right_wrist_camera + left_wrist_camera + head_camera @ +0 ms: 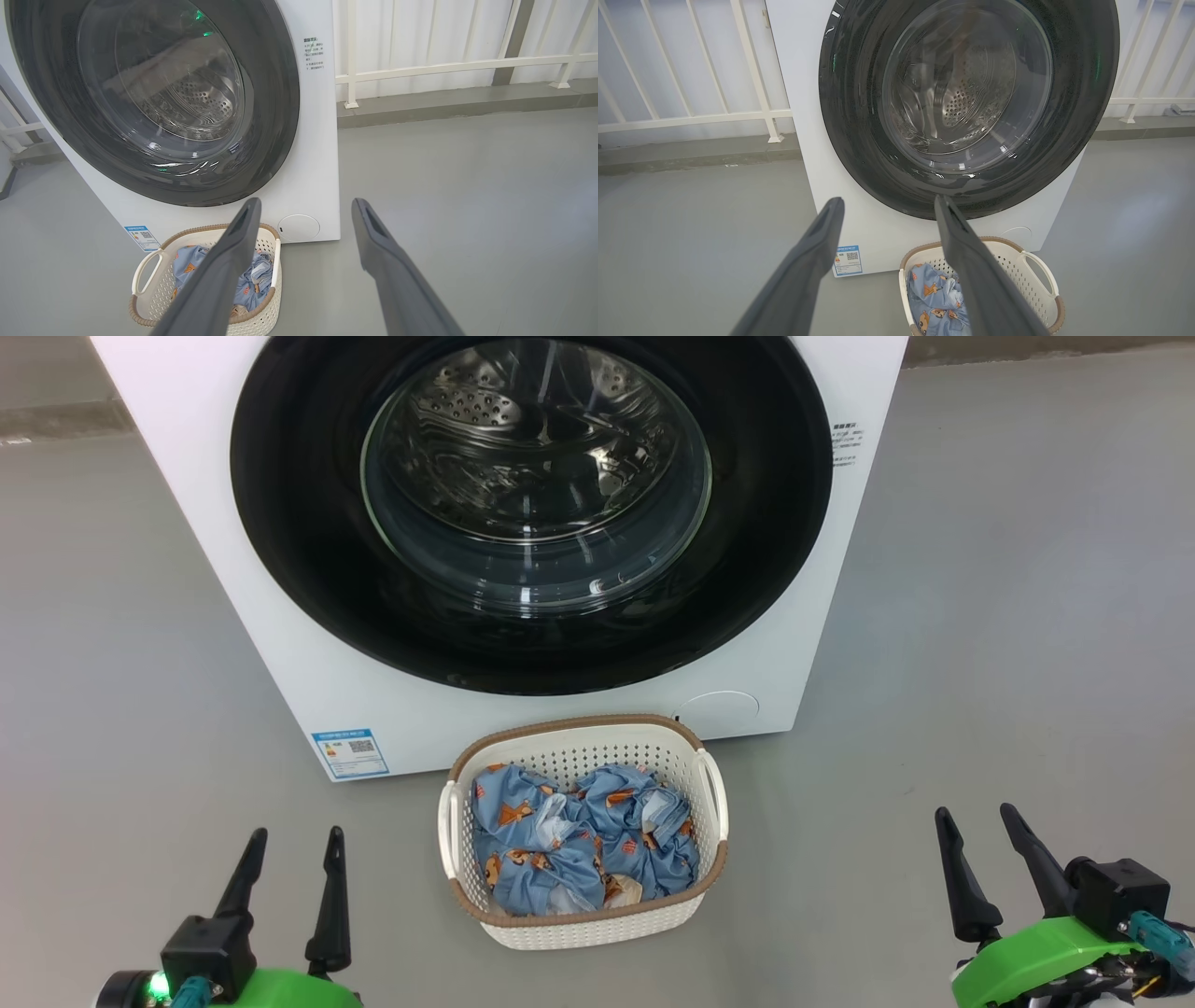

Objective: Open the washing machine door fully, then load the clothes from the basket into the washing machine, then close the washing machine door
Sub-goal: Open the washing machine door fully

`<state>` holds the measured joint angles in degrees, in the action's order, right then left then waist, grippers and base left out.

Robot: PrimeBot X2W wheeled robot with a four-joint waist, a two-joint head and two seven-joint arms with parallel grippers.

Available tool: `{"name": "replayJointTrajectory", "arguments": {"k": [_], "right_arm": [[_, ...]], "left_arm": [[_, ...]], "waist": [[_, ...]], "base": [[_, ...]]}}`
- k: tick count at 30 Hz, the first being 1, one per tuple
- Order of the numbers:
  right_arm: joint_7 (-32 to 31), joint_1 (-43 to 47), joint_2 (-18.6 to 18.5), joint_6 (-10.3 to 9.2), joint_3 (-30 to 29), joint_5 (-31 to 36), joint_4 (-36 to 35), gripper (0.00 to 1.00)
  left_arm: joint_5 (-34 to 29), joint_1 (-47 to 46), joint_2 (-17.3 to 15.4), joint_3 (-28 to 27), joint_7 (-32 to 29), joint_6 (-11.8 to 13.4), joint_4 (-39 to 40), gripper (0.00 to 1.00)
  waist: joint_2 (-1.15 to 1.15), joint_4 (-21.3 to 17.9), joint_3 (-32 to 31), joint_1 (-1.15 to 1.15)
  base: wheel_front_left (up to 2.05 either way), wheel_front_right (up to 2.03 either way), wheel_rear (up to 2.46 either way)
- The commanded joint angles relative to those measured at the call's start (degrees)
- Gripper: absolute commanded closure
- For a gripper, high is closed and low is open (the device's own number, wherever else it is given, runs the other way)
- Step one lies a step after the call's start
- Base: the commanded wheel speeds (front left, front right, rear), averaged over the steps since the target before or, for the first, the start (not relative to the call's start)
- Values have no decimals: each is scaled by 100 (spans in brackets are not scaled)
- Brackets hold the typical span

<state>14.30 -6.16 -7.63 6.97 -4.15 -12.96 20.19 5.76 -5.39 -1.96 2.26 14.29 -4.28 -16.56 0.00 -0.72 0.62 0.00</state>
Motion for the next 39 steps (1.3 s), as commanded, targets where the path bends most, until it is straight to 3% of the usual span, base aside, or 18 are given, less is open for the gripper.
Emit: {"name": "replayJointTrajectory", "arguments": {"k": [1, 25, 39], "right_arm": [[70, -215, -67, 52, 158, -70, -111, 0], [70, -207, -84, 52, 140, -222, -88, 0], [70, -210, -56, 52, 81, -207, -92, 0]], "left_arm": [[36, -277, -98, -182, 71, -9, 57, 0], [35, -294, -92, -174, 71, 32, -85, 0], [-50, -317, -92, -184, 71, 56, -39, 0]], "waist": [[0, 2, -1, 0], [0, -12, -8, 0], [0, -32, 8, 0]], "base": [[0, 0, 0], [1, 8, -8], [77, 111, -188]]}}
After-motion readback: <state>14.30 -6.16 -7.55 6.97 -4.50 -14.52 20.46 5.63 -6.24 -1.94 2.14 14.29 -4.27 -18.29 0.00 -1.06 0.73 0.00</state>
